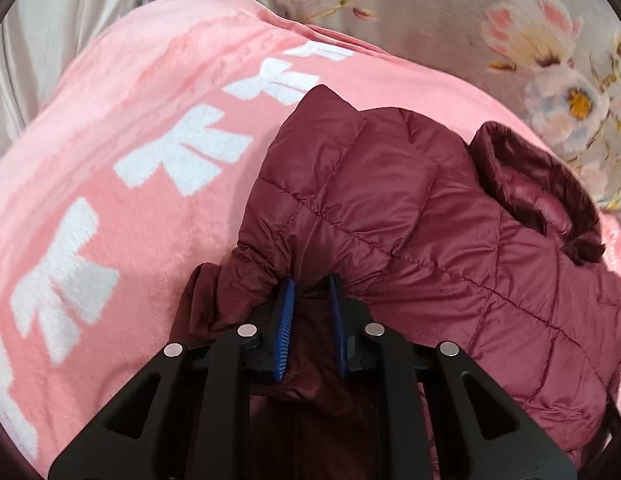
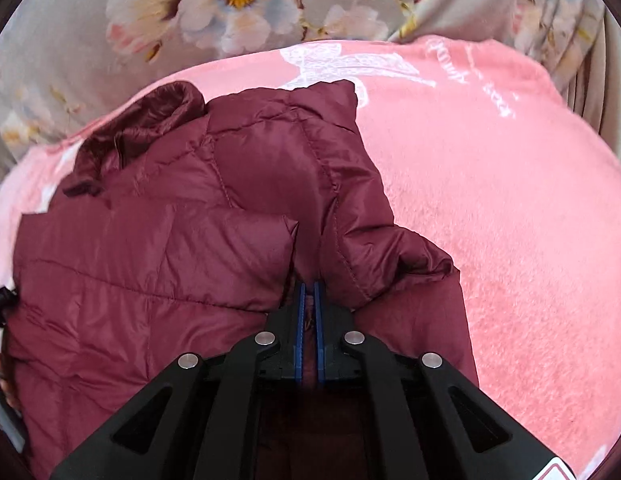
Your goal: Fold large clothes
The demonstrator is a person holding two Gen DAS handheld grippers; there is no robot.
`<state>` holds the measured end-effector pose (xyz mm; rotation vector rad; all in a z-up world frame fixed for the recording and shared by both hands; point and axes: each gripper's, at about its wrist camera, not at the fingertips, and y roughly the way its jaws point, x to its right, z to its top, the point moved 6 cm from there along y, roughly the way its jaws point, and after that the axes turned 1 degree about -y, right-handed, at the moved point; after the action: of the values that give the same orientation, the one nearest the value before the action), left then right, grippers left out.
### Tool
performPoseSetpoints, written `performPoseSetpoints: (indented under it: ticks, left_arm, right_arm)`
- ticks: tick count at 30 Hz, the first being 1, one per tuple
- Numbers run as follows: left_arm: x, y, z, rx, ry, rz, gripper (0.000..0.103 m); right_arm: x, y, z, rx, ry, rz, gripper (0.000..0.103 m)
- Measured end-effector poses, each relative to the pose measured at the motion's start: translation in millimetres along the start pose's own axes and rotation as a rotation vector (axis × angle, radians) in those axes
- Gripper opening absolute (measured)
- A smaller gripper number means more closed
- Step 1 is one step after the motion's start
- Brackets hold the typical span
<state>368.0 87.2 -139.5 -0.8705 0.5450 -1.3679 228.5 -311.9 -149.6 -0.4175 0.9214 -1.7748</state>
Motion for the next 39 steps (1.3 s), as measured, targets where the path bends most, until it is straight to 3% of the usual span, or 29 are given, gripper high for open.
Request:
performPoseSetpoints:
  ticks: [3,4,7,10,11,13,17,21,24,27,28,31,32,34,36,39]
  left_arm:
    - [2,-11,10,-0.034,-0.063,-0.064,0.017]
    - [8,-21,19,-0.025,-0.100,-0.132,0.017]
    - [33,-43,42,0.029,-0.097,-0.196,0.018]
    - [74,-44,62,0.003,-0.081,-0.299,0.038]
    - [85,-41,65,-0.013,-0.086,-0.322,0.040]
    - [105,-25,71,-0.064,-0.100,-0.353,0.042]
    - [115,0,63,-0.165,-0.154,-0.389,0.042]
    - [108,0,54,-0.118,-0.117,-0.349,0.042]
    - [108,5,49,-0.120,-0.095,-0.330,0.042]
    - [109,8,43,-0.129,-0.058,-0.307,0.042]
    - [109,9,40,-0.122,-0.031,-0.289,0.042]
    - [111,17,33,-0.123,0.057,-0.227,0.042]
    - [113,17,32,-0.122,0.081,-0.208,0.042]
    - [115,12,37,-0.119,0.069,-0.209,0.042]
    - [122,4,50,-0.120,0.000,-0.289,0.042]
    - [128,3,71,-0.133,-0.094,-0.348,0.043]
  right_arm:
    - [-4,-16,9,0.037,0.017,0.035,0.011]
    - [-8,-19,12,0.053,0.024,0.058,0.011]
    - [-26,-31,37,0.095,0.068,0.175,0.015]
    - [-47,-18,62,0.061,0.179,0.369,0.035]
    - [-54,-13,69,0.050,0.226,0.432,0.036]
    - [-64,-7,78,0.040,0.271,0.467,0.036]
    - [-62,-33,87,0.158,0.253,0.350,0.036]
    - [-53,-81,78,0.308,0.161,0.224,0.036]
    - [-68,-63,70,0.211,0.068,0.230,0.036]
    - [-80,-6,32,-0.010,-0.045,0.181,0.036]
    - [-76,7,21,-0.050,-0.057,0.162,0.028]
    - [-73,12,18,-0.053,-0.062,0.151,0.030]
    - [-75,8,25,-0.046,-0.046,0.163,0.034]
    - [-82,-3,46,0.009,-0.026,0.226,0.034]
    - [-90,-6,75,0.051,0.034,0.330,0.039]
    - [-94,6,103,0.032,0.167,0.460,0.041]
